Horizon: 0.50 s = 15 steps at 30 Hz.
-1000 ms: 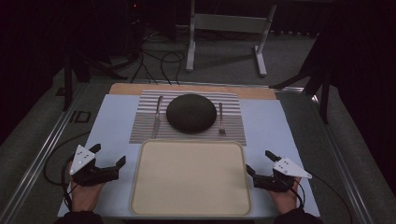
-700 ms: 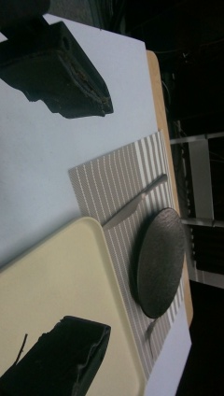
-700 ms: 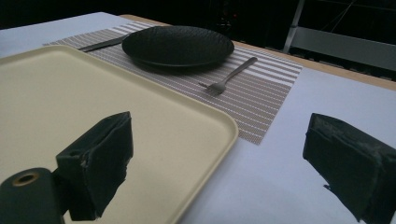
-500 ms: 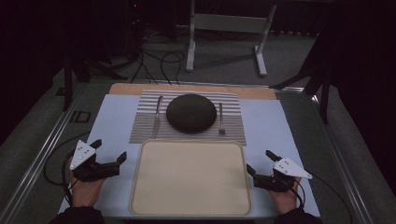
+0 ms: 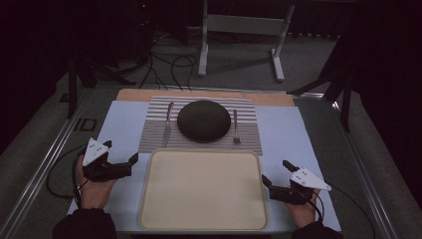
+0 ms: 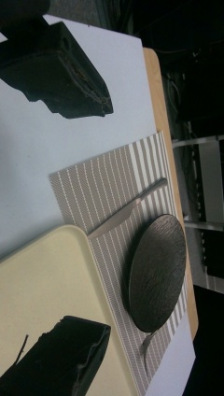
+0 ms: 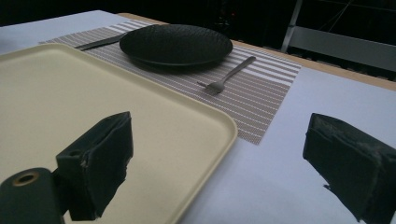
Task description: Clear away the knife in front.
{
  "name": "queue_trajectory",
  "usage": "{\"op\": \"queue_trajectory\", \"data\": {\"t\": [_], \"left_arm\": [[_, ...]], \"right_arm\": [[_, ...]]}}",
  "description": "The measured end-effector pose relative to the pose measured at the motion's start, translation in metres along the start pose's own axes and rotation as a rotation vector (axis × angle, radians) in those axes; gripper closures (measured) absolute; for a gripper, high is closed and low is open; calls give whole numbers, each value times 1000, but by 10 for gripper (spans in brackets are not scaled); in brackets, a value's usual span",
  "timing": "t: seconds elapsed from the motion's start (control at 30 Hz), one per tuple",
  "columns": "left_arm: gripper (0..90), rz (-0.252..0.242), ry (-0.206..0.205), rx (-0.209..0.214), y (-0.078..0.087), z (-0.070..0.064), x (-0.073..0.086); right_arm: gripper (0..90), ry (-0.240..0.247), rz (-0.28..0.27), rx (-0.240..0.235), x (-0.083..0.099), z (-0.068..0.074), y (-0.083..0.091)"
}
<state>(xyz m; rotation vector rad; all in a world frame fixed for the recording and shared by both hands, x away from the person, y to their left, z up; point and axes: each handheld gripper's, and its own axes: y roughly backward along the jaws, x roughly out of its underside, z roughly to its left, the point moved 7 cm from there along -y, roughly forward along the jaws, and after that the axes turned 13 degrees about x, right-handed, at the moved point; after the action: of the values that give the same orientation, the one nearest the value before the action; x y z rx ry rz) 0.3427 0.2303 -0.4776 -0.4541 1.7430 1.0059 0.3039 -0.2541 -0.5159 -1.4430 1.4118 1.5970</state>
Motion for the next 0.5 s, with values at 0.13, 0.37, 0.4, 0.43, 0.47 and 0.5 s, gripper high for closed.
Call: {"op": "queue_trajectory", "data": {"t": [0.13,0.37,0.4,0.43,0.47,0.5], "left_arm": [[0,12,-7,-3,-6,2,-5],[0,45,-12,-11,-19,5,-10],[0,45,-7,-11,-21,5,-11],[0,47,-5,-12,-23,6,-11],[0,47,-5,-12,-23,6,-11],[0,50,-4,-13,-26,7,-13]], "right_arm": [[85,1,-1,1,0,0,0],[85,1,-3,5,-1,0,0],[84,0,-4,5,-1,0,0],[84,-2,-4,4,-1,0,0],[84,0,-4,4,-1,0,0],[85,1,-4,5,-1,0,0]]}}
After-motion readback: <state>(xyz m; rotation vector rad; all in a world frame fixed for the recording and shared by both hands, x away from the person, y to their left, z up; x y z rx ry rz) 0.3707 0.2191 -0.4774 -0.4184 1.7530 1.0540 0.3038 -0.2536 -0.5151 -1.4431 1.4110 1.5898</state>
